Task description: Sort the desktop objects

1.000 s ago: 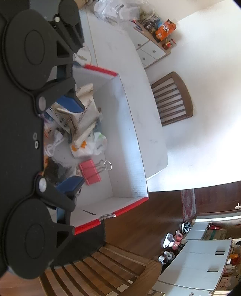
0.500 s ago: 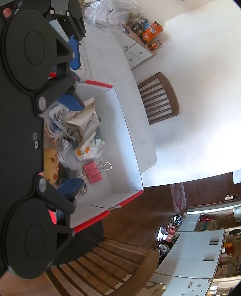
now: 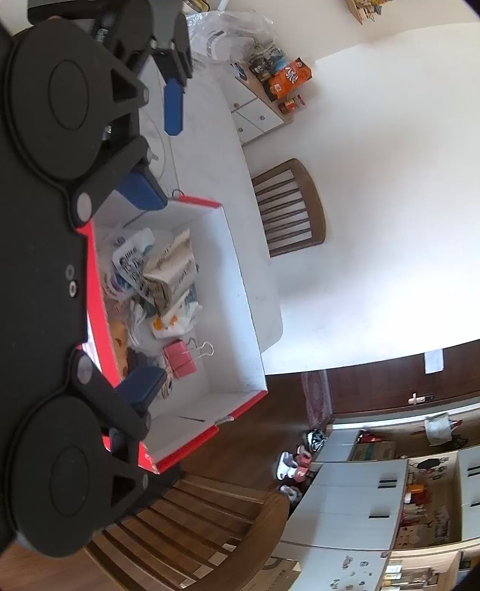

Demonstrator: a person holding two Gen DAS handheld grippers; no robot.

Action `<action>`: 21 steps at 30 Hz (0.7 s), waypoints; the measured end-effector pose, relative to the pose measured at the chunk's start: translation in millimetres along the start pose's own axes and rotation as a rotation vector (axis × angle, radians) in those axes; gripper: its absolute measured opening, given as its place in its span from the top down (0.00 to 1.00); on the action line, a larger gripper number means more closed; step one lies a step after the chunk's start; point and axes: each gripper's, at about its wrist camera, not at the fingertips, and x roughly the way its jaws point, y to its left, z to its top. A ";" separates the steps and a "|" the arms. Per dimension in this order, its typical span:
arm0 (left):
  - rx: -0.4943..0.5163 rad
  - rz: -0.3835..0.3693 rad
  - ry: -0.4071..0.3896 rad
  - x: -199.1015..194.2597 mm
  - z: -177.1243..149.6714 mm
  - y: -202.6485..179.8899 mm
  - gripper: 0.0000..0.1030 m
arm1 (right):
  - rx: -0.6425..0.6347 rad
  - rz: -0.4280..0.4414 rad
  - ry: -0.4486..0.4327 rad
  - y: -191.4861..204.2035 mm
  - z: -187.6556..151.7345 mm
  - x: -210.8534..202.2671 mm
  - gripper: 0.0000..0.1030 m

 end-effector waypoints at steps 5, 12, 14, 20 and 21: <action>-0.004 0.032 -0.018 -9.1 -4.9 4.0 0.01 | -0.020 0.000 -0.028 12.6 -10.2 -9.4 0.05; -0.005 0.033 -0.044 -22.1 -11.2 5.7 0.01 | 0.010 0.005 -0.062 20.7 -22.3 -19.9 0.01; -0.017 0.030 -0.053 -26.6 -12.0 6.2 0.01 | 0.023 0.008 -0.069 21.6 -25.4 -22.9 0.01; -0.005 0.017 -0.058 -32.0 -14.8 1.6 0.01 | 0.040 -0.002 -0.077 23.6 -34.5 -31.0 0.01; -0.002 0.016 -0.057 -32.1 -15.5 1.1 0.01 | 0.045 -0.003 -0.077 23.9 -35.8 -32.0 0.01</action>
